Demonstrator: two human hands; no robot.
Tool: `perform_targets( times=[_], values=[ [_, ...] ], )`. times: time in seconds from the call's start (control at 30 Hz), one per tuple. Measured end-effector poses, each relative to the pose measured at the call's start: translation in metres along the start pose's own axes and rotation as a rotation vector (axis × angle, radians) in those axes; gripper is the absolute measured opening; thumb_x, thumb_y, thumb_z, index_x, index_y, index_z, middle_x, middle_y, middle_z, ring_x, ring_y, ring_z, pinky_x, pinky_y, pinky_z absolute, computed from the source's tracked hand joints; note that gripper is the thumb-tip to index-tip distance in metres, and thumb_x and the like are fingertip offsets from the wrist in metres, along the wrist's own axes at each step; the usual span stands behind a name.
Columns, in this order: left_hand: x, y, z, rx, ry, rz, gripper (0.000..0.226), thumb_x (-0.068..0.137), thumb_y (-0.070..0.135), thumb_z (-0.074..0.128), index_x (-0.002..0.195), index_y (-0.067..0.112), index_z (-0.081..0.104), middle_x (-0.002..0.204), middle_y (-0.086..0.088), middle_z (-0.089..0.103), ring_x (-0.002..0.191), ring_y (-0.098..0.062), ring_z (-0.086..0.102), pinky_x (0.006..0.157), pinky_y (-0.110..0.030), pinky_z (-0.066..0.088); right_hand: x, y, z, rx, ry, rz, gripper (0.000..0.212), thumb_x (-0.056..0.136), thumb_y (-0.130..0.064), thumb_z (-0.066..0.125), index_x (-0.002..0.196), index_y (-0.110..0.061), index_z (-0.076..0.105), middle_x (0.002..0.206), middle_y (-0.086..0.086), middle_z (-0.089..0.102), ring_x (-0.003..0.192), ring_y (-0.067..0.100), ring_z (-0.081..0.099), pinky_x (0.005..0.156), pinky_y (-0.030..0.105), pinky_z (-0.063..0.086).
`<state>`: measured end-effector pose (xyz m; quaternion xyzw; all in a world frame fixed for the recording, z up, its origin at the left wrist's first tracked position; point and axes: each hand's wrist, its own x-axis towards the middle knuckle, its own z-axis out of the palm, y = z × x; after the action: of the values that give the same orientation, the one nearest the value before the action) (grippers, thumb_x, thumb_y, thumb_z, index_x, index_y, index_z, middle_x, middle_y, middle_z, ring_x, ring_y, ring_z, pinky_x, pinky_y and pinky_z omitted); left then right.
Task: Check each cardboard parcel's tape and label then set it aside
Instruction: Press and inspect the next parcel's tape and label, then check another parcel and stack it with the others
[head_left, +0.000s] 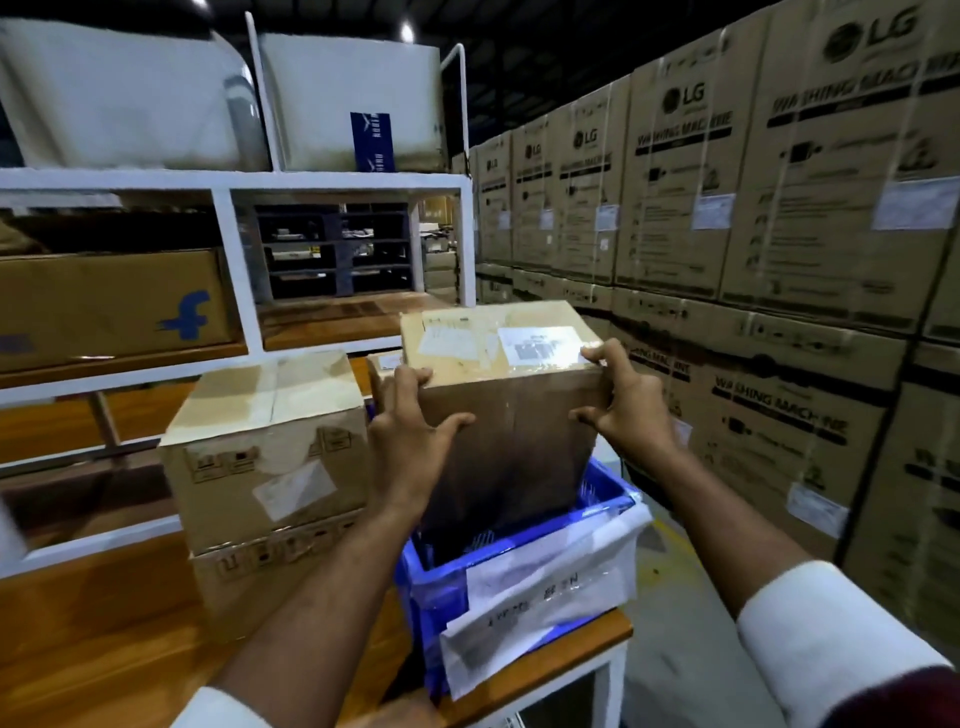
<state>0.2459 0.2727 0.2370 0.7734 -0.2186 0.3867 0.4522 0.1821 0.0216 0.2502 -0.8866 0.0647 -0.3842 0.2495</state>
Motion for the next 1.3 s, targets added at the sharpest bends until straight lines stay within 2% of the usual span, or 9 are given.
perform_targets(
  times=[0.13, 0.4, 0.57, 0.63, 0.77, 1.0, 1.07, 1.17, 1.3],
  values=[
    [-0.018, -0.023, 0.014, 0.028, -0.1, -0.132, 0.066, 0.066, 0.031, 0.09, 0.118, 0.019, 0.051, 0.118, -0.003, 0.065, 0.101, -0.021, 0.066, 0.073, -0.02, 0.047, -0.005, 0.019, 0.036, 0.02, -0.139, 0.035, 0.076, 0.064, -0.014, 0.091, 0.123, -0.033, 0.048, 0.106, 0.008, 0.071, 0.085, 0.018, 0.065, 0.069, 0.019, 0.041],
    [-0.05, -0.046, 0.01, 0.11, -0.237, -0.259, 0.07, 0.075, 0.031, 0.082, 0.131, 0.028, 0.041, 0.114, -0.01, 0.067, 0.092, -0.02, 0.069, 0.061, -0.029, 0.061, -0.016, 0.021, 0.064, 0.029, -0.26, 0.064, 0.072, 0.072, -0.011, 0.084, 0.126, -0.039, 0.044, 0.117, 0.011, 0.069, 0.093, 0.023, 0.068, 0.069, 0.026, 0.051],
    [-0.043, -0.045, -0.009, 0.087, -0.396, -0.268, 0.065, 0.082, 0.037, 0.075, 0.134, 0.035, 0.036, 0.123, -0.012, 0.064, 0.101, -0.021, 0.069, 0.073, -0.035, 0.061, -0.02, 0.013, 0.055, -0.039, -0.278, 0.099, 0.077, 0.078, -0.001, 0.074, 0.134, -0.044, 0.042, 0.119, 0.011, 0.067, 0.091, 0.021, 0.064, 0.072, 0.028, 0.05],
    [-0.038, -0.042, -0.02, 0.059, -0.467, -0.281, 0.068, 0.083, 0.043, 0.073, 0.139, 0.035, 0.036, 0.135, -0.011, 0.058, 0.115, -0.025, 0.063, 0.083, -0.041, 0.059, -0.026, 0.003, 0.046, -0.057, -0.276, 0.097, 0.078, 0.078, -0.001, 0.076, 0.139, -0.039, 0.045, 0.128, 0.008, 0.065, 0.107, 0.023, 0.064, 0.085, 0.033, 0.052],
    [-0.04, -0.025, -0.042, -0.003, -0.497, -0.271, 0.069, 0.087, 0.047, 0.067, 0.146, 0.035, 0.032, 0.145, -0.009, 0.05, 0.128, -0.028, 0.053, 0.094, -0.049, 0.053, -0.052, -0.021, 0.025, -0.044, -0.219, 0.092, 0.062, 0.078, -0.014, 0.079, 0.131, -0.033, 0.056, 0.124, 0.002, 0.068, 0.112, 0.02, 0.065, 0.089, 0.038, 0.056],
    [-0.102, 0.017, -0.063, -0.392, -0.532, -0.112, 0.029, 0.097, 0.03, 0.059, 0.126, 0.027, 0.058, 0.12, 0.006, 0.068, 0.112, -0.007, 0.064, 0.09, -0.028, 0.053, -0.167, -0.068, -0.018, 0.198, -0.065, 0.135, 0.036, 0.082, -0.012, 0.077, 0.117, -0.021, 0.069, 0.109, -0.006, 0.072, 0.087, 0.001, 0.07, 0.083, 0.026, 0.058],
    [-0.13, 0.025, -0.065, -0.575, -0.629, -0.152, 0.022, 0.096, 0.035, 0.058, 0.114, 0.025, 0.063, 0.105, 0.006, 0.073, 0.096, -0.011, 0.071, 0.082, -0.037, 0.057, -0.215, -0.074, -0.035, 0.22, 0.01, 0.201, 0.034, 0.083, -0.011, 0.076, 0.116, -0.017, 0.07, 0.109, -0.007, 0.072, 0.086, -0.001, 0.07, 0.08, 0.018, 0.056],
    [-0.184, 0.039, -0.059, -0.776, -0.827, -0.266, 0.017, 0.098, 0.03, 0.052, 0.108, 0.021, 0.063, 0.099, -0.004, 0.075, 0.088, -0.022, 0.073, 0.074, -0.035, 0.057, -0.288, -0.067, -0.062, 0.216, 0.125, 0.331, 0.026, 0.085, -0.013, 0.075, 0.111, -0.014, 0.072, 0.104, -0.007, 0.073, 0.088, -0.001, 0.069, 0.074, 0.014, 0.053],
    [-0.263, 0.06, -0.023, -0.823, -1.095, -0.387, 0.023, 0.096, 0.031, 0.049, 0.11, 0.017, 0.062, 0.1, -0.009, 0.074, 0.085, -0.022, 0.072, 0.067, -0.028, 0.054, -0.386, -0.03, -0.091, 0.223, 0.225, 0.612, 0.02, 0.086, -0.03, 0.068, 0.105, -0.024, 0.07, 0.098, -0.007, 0.075, 0.083, 0.011, 0.073, 0.071, 0.033, 0.059]
  ],
)
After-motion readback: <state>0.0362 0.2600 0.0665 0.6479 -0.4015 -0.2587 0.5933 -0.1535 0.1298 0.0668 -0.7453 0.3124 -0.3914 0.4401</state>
